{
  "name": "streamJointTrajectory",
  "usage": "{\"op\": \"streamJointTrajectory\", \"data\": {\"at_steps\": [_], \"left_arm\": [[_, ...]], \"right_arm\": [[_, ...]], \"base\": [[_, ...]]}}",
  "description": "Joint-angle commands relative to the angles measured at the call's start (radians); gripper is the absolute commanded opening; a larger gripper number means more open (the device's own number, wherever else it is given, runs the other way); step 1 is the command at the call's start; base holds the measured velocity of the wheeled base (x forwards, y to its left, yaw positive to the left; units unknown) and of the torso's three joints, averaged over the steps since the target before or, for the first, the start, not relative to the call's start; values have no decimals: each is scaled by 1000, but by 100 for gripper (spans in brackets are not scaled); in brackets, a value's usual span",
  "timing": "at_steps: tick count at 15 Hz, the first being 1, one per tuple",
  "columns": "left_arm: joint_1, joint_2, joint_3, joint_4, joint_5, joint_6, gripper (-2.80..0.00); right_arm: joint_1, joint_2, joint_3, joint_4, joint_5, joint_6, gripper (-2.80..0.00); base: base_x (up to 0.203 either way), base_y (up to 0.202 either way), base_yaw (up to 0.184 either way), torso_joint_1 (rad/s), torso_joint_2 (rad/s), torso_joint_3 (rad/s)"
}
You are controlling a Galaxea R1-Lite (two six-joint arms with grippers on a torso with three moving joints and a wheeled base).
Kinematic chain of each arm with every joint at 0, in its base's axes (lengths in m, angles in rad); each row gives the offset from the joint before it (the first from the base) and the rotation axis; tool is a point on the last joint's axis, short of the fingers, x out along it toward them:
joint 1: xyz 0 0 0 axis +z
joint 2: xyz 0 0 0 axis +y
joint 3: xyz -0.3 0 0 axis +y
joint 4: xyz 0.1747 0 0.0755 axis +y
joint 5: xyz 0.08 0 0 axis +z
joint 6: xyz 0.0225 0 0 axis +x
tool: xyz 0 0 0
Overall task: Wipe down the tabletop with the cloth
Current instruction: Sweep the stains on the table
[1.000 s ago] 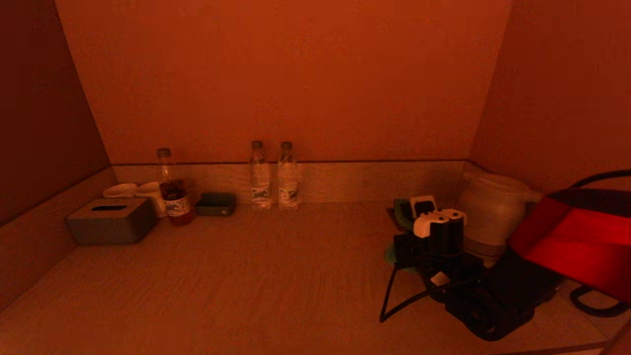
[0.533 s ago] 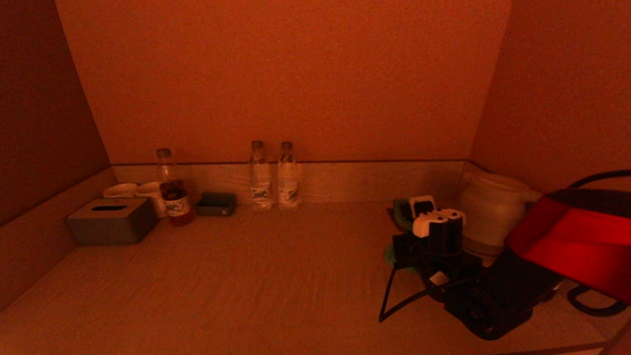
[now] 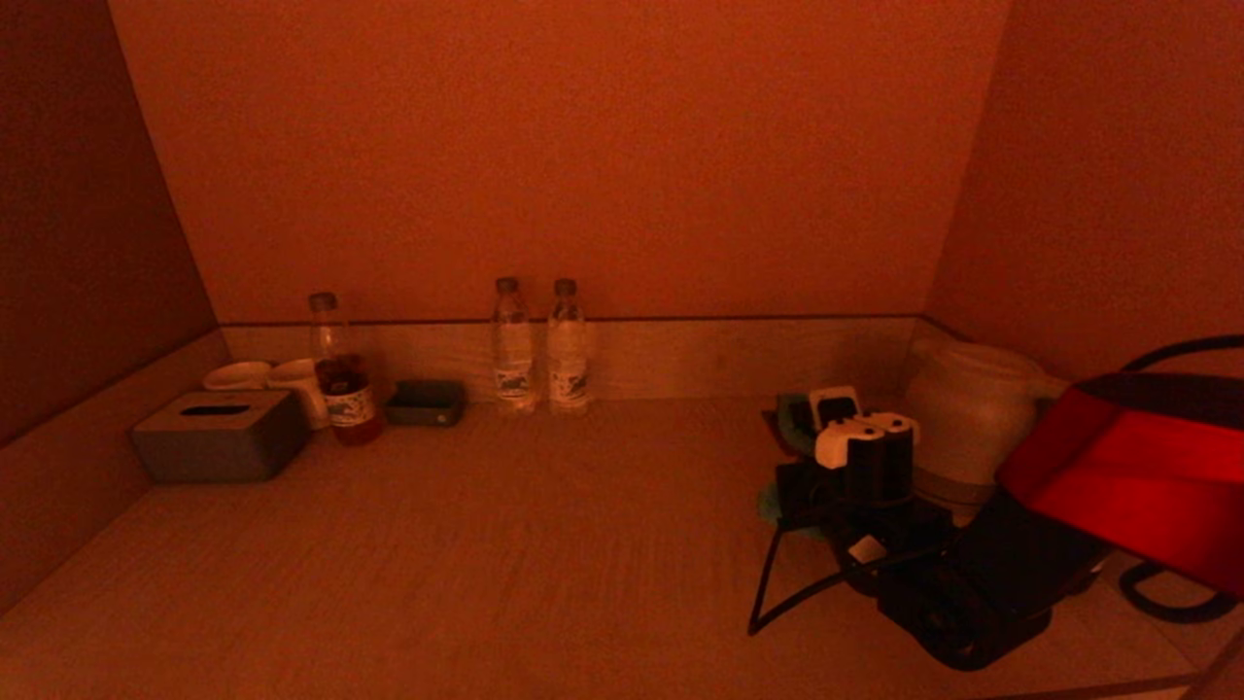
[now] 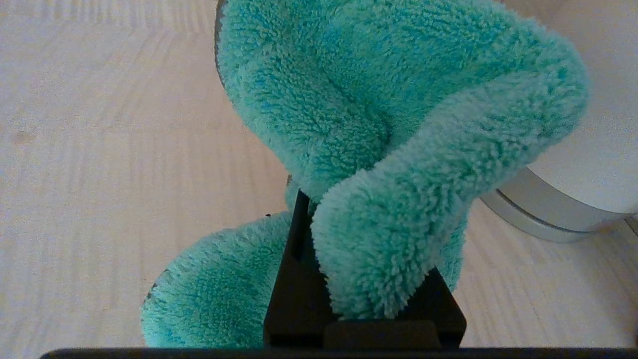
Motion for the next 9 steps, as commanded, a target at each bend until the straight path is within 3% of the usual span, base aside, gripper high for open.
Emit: {"op": "streamJointTrajectory", "data": {"at_steps": [1, 9], "left_arm": [[-1, 0, 0, 0, -1, 0, -280], [-1, 0, 0, -1, -1, 0, -280]], "right_arm": [[0, 2, 0, -6, -3, -1, -280], [2, 187, -321, 89, 38, -8, -280]], "base": [[0, 0, 0, 0, 0, 0], [0, 0, 0, 0, 0, 0]]}}
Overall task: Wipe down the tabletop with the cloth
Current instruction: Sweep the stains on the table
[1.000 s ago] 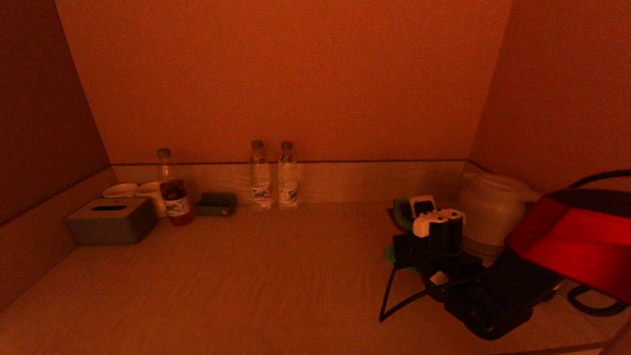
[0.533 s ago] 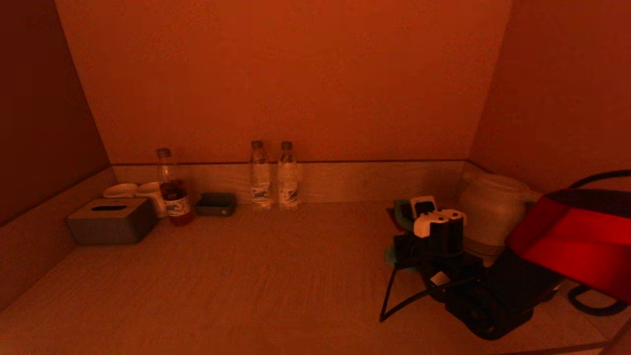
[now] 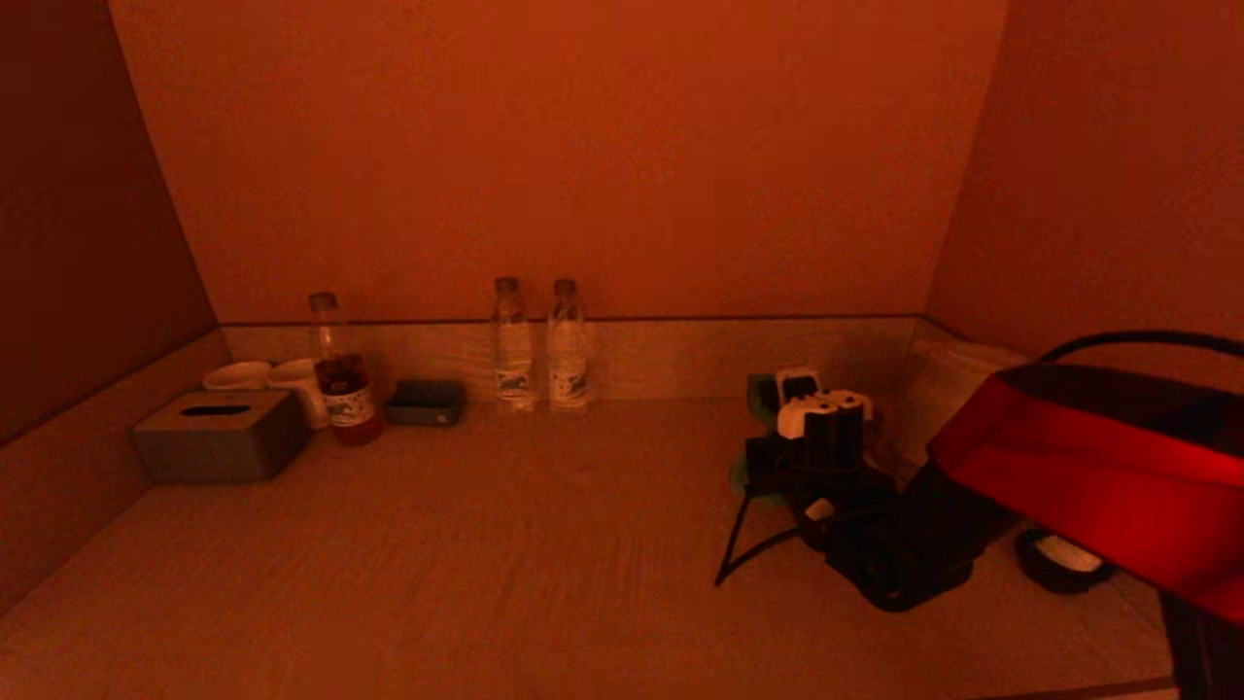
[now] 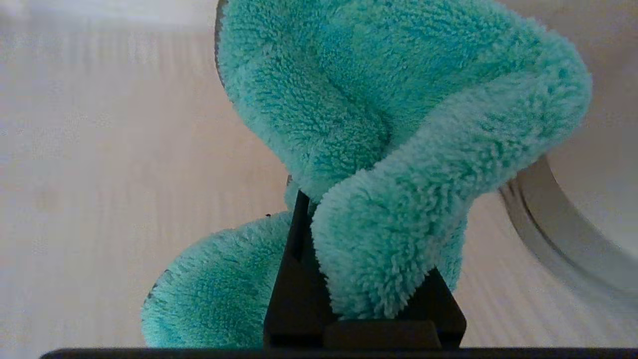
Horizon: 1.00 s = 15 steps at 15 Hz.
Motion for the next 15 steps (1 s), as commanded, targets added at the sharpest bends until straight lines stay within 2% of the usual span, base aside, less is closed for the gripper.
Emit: {"op": "streamJointTrajectory", "data": {"at_steps": [1, 6, 9, 11, 15], "left_arm": [[0, 0, 0, 0, 0, 1, -280], [0, 0, 0, 0, 0, 1, -280], [0, 0, 0, 0, 0, 1, -280], [0, 0, 0, 0, 0, 1, -280], [0, 0, 0, 0, 0, 1, -280]], "right_arm": [[7, 65, -114, 67, 4, -1, -280], [21, 88, -210, 138, 7, -1, -280], [26, 95, -221, 152, 7, -1, -280], [40, 121, -312, 193, 7, -1, -280], [50, 181, -405, 234, 7, -1, -280]], "base": [[0, 0, 0, 0, 0, 0], [0, 0, 0, 0, 0, 0], [0, 0, 0, 0, 0, 0], [0, 0, 0, 0, 0, 0], [0, 0, 0, 0, 0, 0]]}}
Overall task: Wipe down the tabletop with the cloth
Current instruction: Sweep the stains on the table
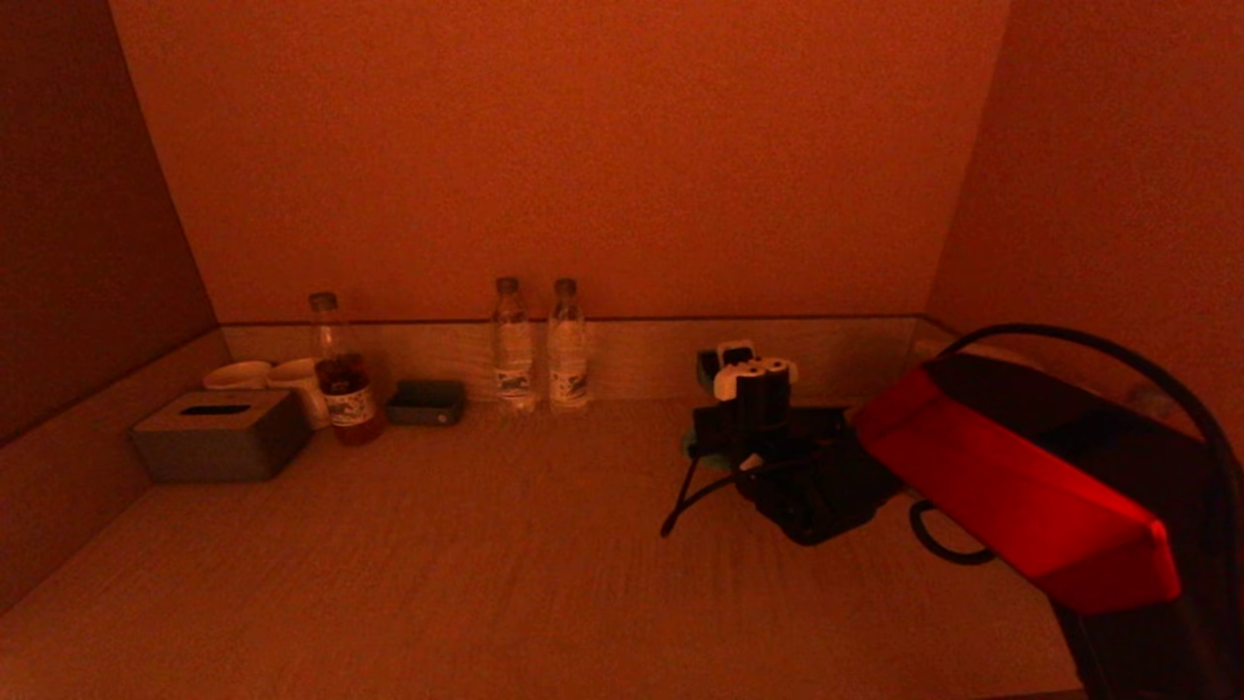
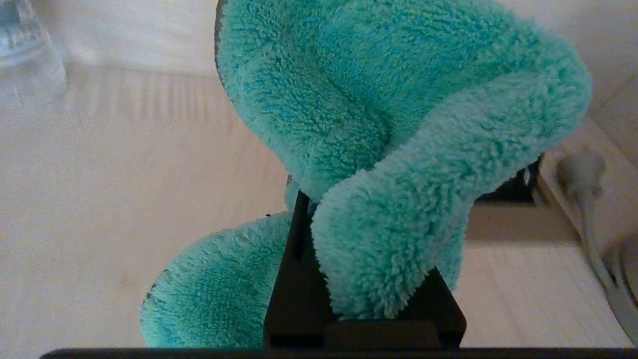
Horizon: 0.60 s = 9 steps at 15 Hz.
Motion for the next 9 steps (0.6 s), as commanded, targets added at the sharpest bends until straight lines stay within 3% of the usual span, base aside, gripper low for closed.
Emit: {"op": "streamJointTrajectory", "data": {"at_steps": [1, 5, 9], "left_arm": [[0, 0, 0, 0, 0, 0, -280], [0, 0, 0, 0, 0, 0, -280], [0, 0, 0, 0, 0, 0, -280]], "right_arm": [[4, 35, -32, 17, -3, -1, -280], [17, 60, -71, 54, 6, -1, -280], [75, 181, -333, 196, 29, 0, -280]], "base": [[0, 0, 0, 0, 0, 0], [0, 0, 0, 0, 0, 0], [0, 0, 0, 0, 0, 0]]}}
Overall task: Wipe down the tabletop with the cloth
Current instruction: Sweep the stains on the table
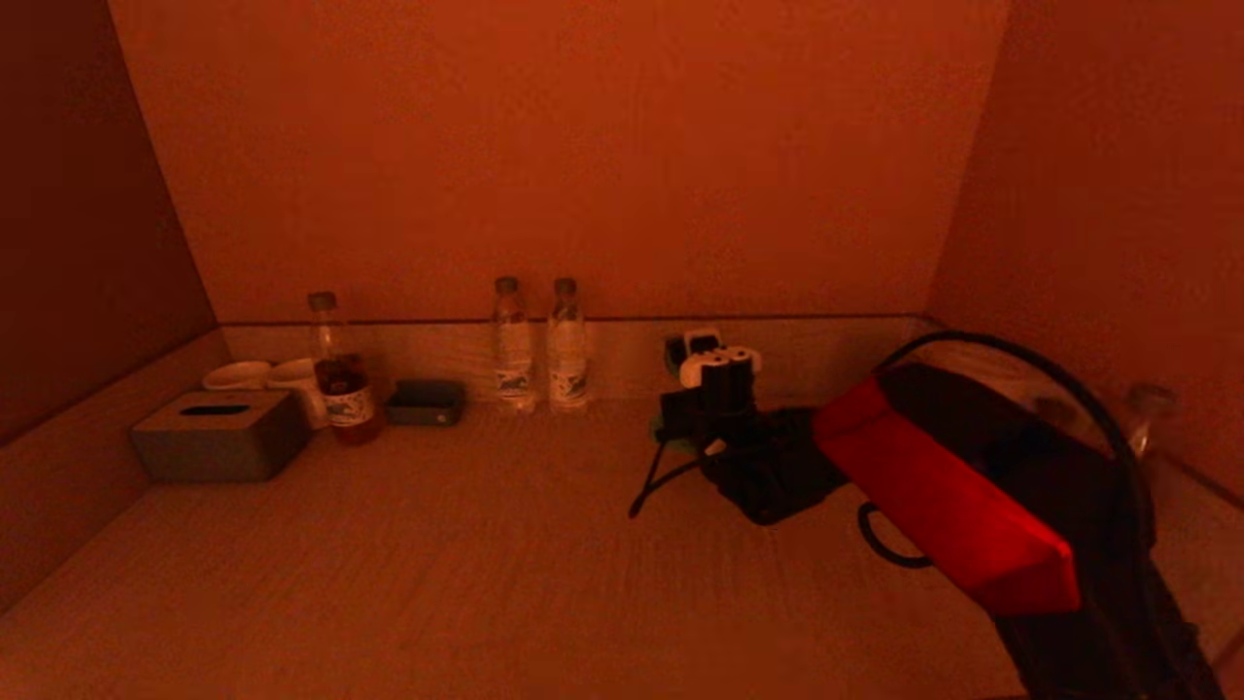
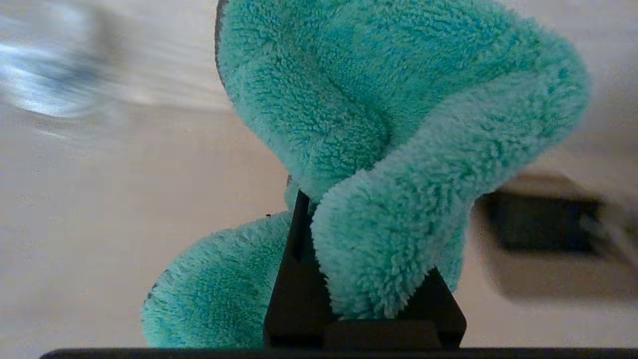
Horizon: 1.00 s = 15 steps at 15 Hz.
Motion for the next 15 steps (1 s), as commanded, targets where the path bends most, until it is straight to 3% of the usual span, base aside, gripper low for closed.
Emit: {"op": "streamJointTrajectory", "data": {"at_steps": [1, 9, 12, 15], "left_arm": [[-1, 0, 0, 0, 0, 0, -280], [-1, 0, 0, 0, 0, 0, -280], [-1, 0, 0, 0, 0, 0, -280], [-1, 0, 0, 0, 0, 0, -280]], "right_arm": [[37, 87, -112, 152, 5, -2, -280], [46, 106, -158, 186, 9, -2, -280], [48, 190, -348, 278, 17, -2, -280], [48, 223, -389, 322, 24, -3, -280]], "base": [[0, 0, 0, 0, 0, 0], [0, 0, 0, 0, 0, 0], [0, 0, 0, 0, 0, 0], [0, 0, 0, 0, 0, 0]]}}
